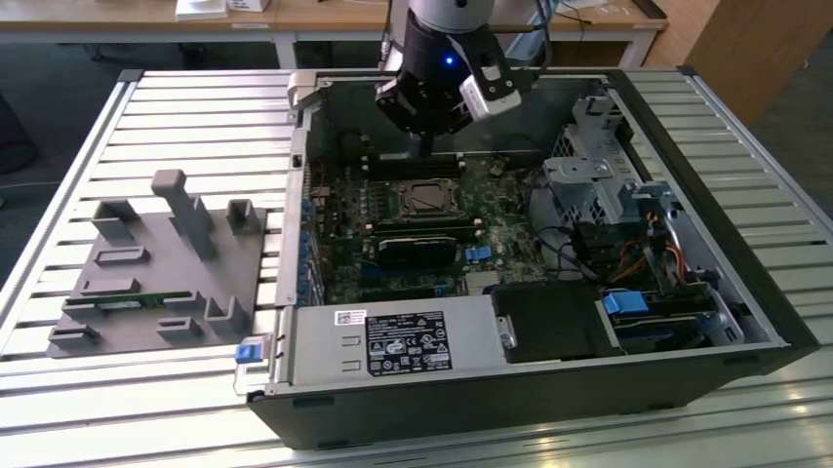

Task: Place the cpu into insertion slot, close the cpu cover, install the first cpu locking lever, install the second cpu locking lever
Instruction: 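Install the second cpu locking lever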

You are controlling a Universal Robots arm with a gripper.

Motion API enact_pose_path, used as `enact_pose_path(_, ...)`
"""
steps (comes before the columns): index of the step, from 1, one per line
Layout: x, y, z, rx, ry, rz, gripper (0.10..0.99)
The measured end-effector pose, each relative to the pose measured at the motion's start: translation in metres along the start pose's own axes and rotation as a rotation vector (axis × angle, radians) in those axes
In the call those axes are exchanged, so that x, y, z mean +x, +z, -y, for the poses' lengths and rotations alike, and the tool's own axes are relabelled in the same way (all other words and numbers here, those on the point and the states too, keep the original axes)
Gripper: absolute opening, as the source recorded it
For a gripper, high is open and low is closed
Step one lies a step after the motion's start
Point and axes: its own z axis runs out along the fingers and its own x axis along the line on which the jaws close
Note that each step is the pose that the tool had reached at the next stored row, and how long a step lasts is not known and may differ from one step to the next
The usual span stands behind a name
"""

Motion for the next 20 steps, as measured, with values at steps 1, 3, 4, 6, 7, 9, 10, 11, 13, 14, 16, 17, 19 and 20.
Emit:
enact_pose_path(1, 0.0, -0.0009, -0.0001, 0.0, 0.0, 0.0, 0.106)
enact_pose_path(3, 0.0002, -0.003, -0.0003, 0.0, 0.0, 0.0, 0.106)
enact_pose_path(4, 0.0002, -0.004, -0.0004, 0.0, 0.0, 0.0, 0.106)
enact_pose_path(6, 0.0003, -0.0059, -0.0005, 0.0, 0.0, 0.0, 0.106)
enact_pose_path(7, 0.0004, -0.0069, -0.0006, 0.0, 0.0, 0.0, 0.106)
enact_pose_path(9, 0.0005, -0.0088, -0.0008, 0.0, 0.0, 0.0, 0.106)
enact_pose_path(10, 0.0006, -0.0098, -0.0009, 0.0, 0.0, 0.0001, 0.106)
enact_pose_path(11, 0.0006, -0.0109, -0.001, 0.0, 0.0, 0.0, 0.106)
enact_pose_path(13, 0.0007, -0.0128, -0.0011, 0.0, 0.0, 0.0, 0.106)
enact_pose_path(14, 0.0008, -0.0138, -0.0012, 0.0, 0.0, 0.0, 0.106)
enact_pose_path(16, 0.0009, -0.0157, -0.0014, 0.0, 0.0, 0.0, 0.106)
enact_pose_path(17, 0.0009, -0.0167, -0.0015, 0.0, 0.0, 0.0, 0.106)
enact_pose_path(19, 0.0011, -0.0186, -0.0016, 0.0, 0.0, 0.0, 0.106)
enact_pose_path(20, 0.0011, -0.0196, -0.0017, 0.0, 0.0, 0.0, 0.106)
